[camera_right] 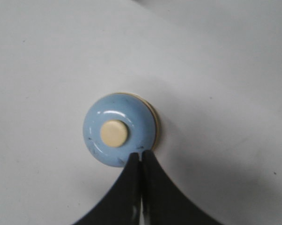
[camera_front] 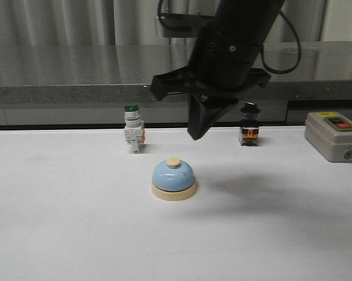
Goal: Place and press bell with both arms
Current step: 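Move the closed right gripper above the bell's cream button, then press down on the bell button with the closed right gripper tips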
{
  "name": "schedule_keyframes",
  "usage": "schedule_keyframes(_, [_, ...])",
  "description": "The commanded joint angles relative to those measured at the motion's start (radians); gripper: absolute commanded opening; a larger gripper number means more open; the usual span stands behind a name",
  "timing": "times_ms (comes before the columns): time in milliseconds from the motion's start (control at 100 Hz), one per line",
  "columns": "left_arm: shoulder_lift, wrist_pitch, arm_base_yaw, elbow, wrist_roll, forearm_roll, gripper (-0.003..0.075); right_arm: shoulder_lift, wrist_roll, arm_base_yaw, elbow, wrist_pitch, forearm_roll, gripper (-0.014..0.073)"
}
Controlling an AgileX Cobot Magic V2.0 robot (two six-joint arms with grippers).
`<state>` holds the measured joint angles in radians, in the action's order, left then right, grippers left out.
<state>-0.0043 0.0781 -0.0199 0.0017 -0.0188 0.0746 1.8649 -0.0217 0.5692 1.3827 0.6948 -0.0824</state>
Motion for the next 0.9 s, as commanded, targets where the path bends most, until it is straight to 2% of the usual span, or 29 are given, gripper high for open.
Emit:
schedule_keyframes(0, [-0.03, -0.083, 0.002, 0.04, -0.007, 0.0, -0.002, -0.016, -0.005, 0.013, 0.067, -0.009, -0.007, -0.006])
schedule_keyframes(540, [-0.03, -0.083, 0.002, 0.04, -0.007, 0.0, -0.0019, 0.095, -0.005, 0.034, 0.115, 0.011, -0.023, -0.006])
schedule_keyframes(890, [-0.03, -0.083, 0.002, 0.04, -0.007, 0.0, -0.002, 0.001, -0.005, 0.026, 0.135, 0.027, -0.013, -0.006])
